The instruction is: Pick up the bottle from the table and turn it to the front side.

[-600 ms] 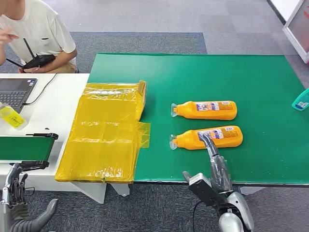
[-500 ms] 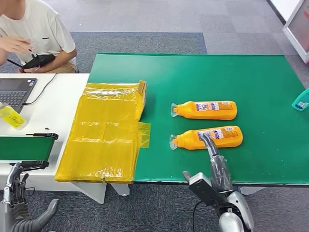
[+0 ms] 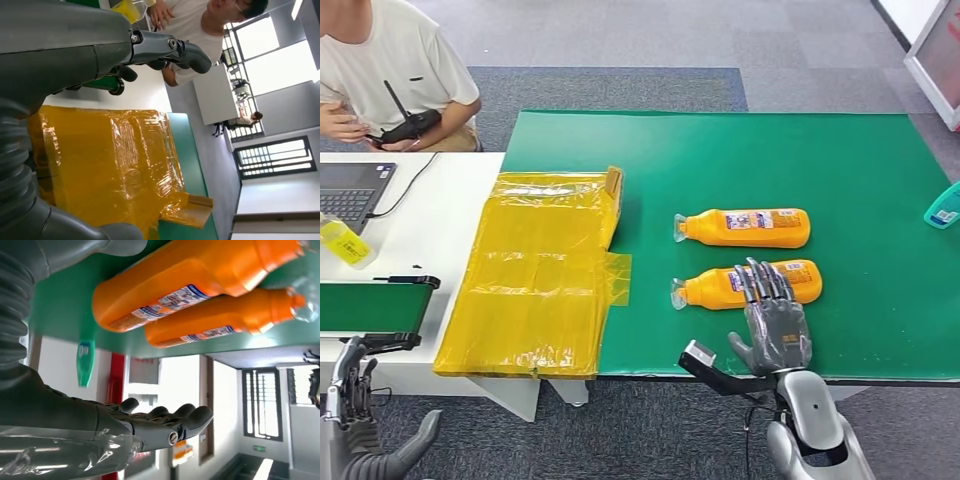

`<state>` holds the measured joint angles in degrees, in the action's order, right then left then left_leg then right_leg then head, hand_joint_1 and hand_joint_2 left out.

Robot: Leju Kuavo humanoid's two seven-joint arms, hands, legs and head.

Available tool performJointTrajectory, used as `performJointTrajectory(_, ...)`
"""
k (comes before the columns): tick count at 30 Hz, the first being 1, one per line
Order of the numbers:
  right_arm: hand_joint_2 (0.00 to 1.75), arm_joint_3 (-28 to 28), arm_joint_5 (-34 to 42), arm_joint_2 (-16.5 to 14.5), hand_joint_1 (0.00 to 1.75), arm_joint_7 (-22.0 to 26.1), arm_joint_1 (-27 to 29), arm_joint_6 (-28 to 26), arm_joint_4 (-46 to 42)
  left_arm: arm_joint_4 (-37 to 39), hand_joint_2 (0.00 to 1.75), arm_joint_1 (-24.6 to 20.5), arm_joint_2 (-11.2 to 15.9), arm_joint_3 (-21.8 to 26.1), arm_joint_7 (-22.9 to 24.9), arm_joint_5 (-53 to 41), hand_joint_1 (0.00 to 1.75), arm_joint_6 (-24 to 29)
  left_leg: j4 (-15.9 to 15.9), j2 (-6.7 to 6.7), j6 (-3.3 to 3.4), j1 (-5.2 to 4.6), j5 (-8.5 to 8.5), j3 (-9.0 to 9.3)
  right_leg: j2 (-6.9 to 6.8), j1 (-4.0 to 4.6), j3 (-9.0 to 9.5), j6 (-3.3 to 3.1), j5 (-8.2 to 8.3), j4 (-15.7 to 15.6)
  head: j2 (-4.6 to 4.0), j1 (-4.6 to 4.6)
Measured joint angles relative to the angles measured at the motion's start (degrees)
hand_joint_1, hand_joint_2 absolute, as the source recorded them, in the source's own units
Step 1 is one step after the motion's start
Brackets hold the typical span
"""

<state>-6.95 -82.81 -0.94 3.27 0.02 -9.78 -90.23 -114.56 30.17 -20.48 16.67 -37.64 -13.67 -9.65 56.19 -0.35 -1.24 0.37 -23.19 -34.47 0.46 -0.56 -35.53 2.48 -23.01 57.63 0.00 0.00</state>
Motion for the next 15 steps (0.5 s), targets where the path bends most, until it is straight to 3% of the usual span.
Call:
performJointTrajectory(2, 1.75, -1.79, -1.17, 1.52, 0.0, -1.15, -2.96, 3.1, 2.24, -0.02, 1.75, 0.27, -0.01, -0.01, -0.03, 0.63, 0.0, -0.13, 0.0, 0.01, 0.0, 0.0, 0.02, 0.01, 0.0, 0.0, 0.0, 0.01, 0.01, 0.0, 0.0, 0.01)
performJointTrajectory(15, 1.75, -10.7, 15.52, 14.04, 0.0, 0.15, -25.23, 17.25, 24.79, -0.02, 1.75, 0.46, 0.0, 0.48, -1.77, 0.86, 0.0, -3.6, 0.02, -0.02, 0.14, -0.08, 0.15, -0.01, -0.03, -0.1, 0.03, 0.15, 0.13, -0.01, 0.0, 0.01)
